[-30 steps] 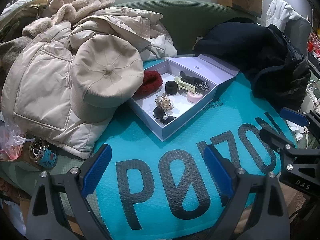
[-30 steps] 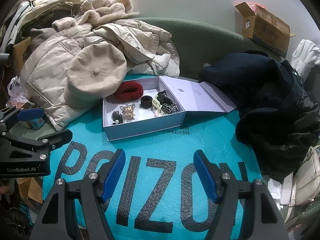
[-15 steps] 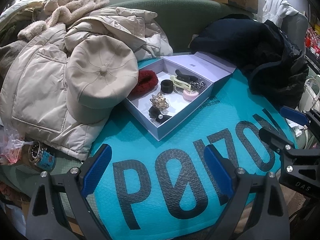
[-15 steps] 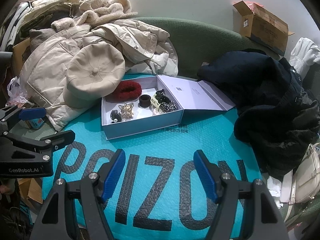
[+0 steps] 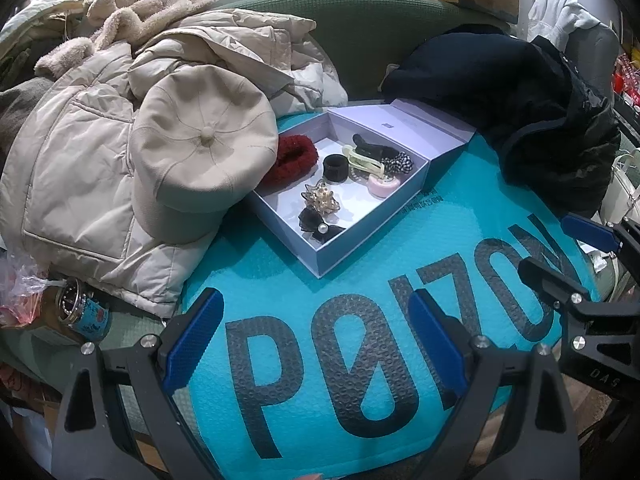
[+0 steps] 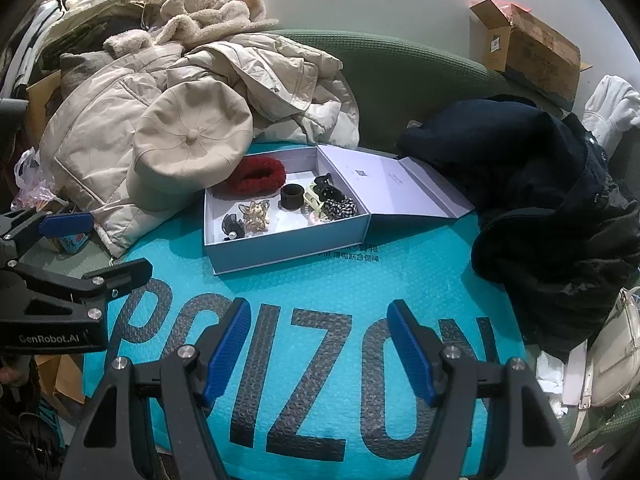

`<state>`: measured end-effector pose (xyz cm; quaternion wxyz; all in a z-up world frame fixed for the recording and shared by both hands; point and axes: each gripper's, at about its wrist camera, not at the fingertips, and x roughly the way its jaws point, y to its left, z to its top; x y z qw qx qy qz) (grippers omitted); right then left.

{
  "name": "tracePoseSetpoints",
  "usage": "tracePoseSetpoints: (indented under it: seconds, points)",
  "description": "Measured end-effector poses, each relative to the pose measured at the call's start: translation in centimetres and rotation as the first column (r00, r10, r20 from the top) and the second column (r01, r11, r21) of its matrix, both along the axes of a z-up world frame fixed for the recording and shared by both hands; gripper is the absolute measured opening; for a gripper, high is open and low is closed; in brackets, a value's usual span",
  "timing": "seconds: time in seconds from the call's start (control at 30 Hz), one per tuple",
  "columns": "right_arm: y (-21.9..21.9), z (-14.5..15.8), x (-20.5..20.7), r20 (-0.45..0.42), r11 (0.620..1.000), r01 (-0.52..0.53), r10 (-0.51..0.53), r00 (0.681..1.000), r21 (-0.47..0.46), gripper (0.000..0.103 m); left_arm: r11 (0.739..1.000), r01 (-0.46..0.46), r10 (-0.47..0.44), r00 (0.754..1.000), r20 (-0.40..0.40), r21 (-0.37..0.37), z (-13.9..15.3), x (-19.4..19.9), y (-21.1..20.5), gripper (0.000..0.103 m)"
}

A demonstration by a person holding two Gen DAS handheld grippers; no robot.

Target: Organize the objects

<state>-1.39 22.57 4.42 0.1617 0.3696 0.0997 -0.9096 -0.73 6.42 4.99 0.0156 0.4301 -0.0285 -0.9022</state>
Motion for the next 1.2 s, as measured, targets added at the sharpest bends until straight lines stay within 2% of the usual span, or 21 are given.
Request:
tracePoseSetpoints:
  seconds: [1.2]
  points:
    - [1.1,-0.9,0.3,0.028,0.999,0.035,-0.035,0.999,-0.012,0.071,0.999,0.043,-0.043,0.999,0.01,-0.01,-0.7,-0.1,1.5,0.093]
